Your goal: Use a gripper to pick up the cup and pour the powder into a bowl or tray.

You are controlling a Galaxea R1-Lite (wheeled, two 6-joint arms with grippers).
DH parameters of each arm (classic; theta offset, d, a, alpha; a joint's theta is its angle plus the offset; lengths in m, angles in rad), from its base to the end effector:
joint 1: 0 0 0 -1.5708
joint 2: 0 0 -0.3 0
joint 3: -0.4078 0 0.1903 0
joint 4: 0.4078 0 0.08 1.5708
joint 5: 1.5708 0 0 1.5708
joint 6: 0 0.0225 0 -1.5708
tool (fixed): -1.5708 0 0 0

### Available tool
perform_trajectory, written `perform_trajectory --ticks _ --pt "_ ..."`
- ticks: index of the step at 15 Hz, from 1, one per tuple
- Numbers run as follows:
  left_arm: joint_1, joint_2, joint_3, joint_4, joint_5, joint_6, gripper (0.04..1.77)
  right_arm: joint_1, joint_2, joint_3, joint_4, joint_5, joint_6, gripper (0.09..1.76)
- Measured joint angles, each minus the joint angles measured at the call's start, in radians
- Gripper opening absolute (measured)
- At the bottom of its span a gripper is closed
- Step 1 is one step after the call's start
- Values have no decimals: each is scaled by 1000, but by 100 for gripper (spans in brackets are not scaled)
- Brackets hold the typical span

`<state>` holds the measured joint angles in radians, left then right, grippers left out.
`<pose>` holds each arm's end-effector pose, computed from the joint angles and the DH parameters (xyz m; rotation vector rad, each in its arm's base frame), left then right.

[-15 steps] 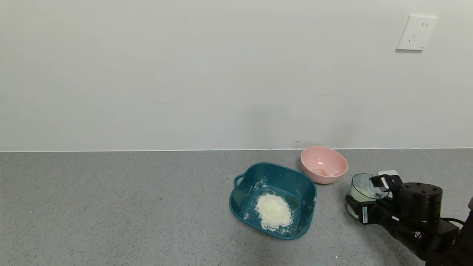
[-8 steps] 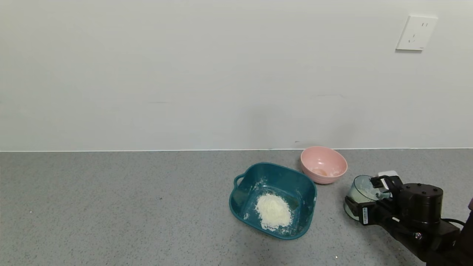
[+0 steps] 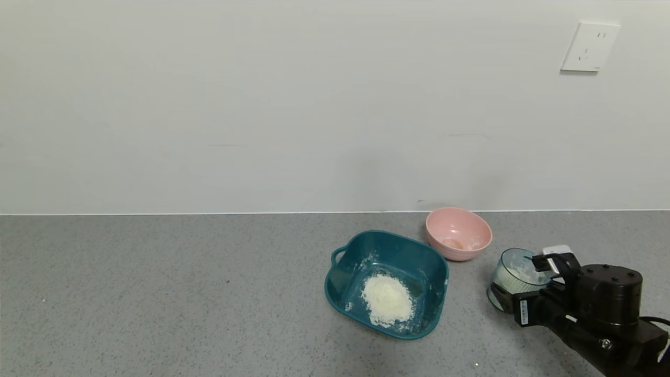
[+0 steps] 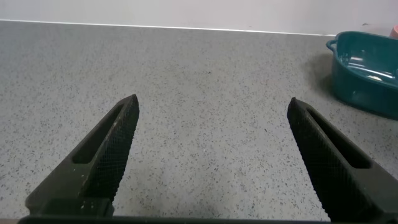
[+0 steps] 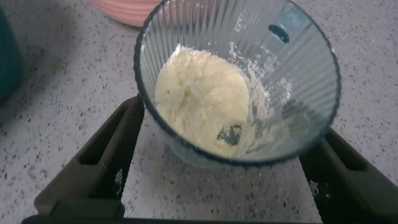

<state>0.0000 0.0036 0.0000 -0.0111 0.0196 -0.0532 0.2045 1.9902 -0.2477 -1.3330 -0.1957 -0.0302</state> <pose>-0.0225 0.0004 0.0767 -0.0533 -0.0080 0.0194 0.2558 0.0486 0.0483 -0.1112 0.4013 0.0147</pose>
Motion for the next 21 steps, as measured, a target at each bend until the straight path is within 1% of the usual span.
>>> perform_trajectory --ticks 7,15,18,21 --pt "0 0 0 0 0 0 172 -2 -120 88 0 -7 -2 168" --pt "0 0 0 0 0 0 172 -6 -267 154 0 -9 -8 170" --pt "0 0 0 0 0 0 172 -12 -349 212 4 -11 -10 170" --pt "0 0 0 1 0 0 172 -31 -442 242 56 -15 -5 170"
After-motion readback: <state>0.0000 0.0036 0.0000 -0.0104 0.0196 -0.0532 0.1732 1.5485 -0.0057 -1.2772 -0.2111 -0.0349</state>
